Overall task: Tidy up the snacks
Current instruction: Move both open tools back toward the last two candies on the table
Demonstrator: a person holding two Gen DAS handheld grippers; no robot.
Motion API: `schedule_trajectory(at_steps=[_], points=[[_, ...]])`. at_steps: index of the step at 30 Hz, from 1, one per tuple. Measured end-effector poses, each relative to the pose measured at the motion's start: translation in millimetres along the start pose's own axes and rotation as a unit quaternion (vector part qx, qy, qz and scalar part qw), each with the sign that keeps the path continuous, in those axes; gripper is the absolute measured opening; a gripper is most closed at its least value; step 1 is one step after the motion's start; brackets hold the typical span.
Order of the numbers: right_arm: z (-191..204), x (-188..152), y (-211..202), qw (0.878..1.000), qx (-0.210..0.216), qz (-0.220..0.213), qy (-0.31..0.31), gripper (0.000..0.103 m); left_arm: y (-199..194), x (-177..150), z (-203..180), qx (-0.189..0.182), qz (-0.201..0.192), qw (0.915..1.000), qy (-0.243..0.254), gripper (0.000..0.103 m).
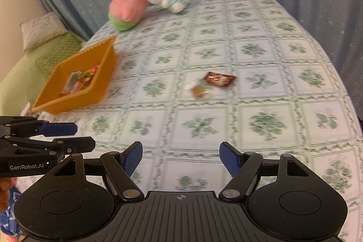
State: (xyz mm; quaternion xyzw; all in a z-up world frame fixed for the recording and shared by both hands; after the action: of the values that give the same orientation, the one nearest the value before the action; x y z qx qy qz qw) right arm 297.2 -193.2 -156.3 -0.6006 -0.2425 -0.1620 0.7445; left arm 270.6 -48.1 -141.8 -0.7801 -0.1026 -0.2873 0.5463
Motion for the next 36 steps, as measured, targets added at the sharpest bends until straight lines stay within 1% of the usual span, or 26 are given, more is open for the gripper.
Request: schedule_trajectory(at_steps=[9,18,27,31,36], points=[[-45.6,4.7,13.7,0.999,-0.039,0.002,0.022,0.075,50.9,27.7,-22.2,-0.006,-0.001,0.999,0.044,0.048],[-76.7,15.4,27.5,0.997,-0.065,0.0,0.046,0.075,99.7,59.4,-26.5,-0.017,-0.014,0.9971,0.073,0.048],[-93.5,24.5,37.0,0.995,-0.075,0.005,0.065,0.075,136.5,76.0,-30.6,-0.037,-0.003,0.9977,0.056,0.048],[-98.3,26.7,40.7,0.994,-0.078,0.007,0.07,0.075,147.9,80.4,-29.1,-0.034,-0.002,0.9982,0.049,0.048],[-102.6,28.2,43.5,0.994,-0.081,0.009,0.074,0.075,156.3,83.5,-24.8,-0.023,0.0,0.9982,0.056,0.046]])
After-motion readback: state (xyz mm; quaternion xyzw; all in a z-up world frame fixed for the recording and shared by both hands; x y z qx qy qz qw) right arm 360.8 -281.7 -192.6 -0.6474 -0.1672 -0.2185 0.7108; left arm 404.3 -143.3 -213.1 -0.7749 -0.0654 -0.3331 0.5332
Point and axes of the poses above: each gripper's, at about its wrist camera, not at the fingertips, and y roughly the way its jaws point, z to its left, x to its top, the point moved 10 cm from there along y, roughly the way its jaws point, and after that the axes turned 14 degrees about -x, right-handed, at the moved point
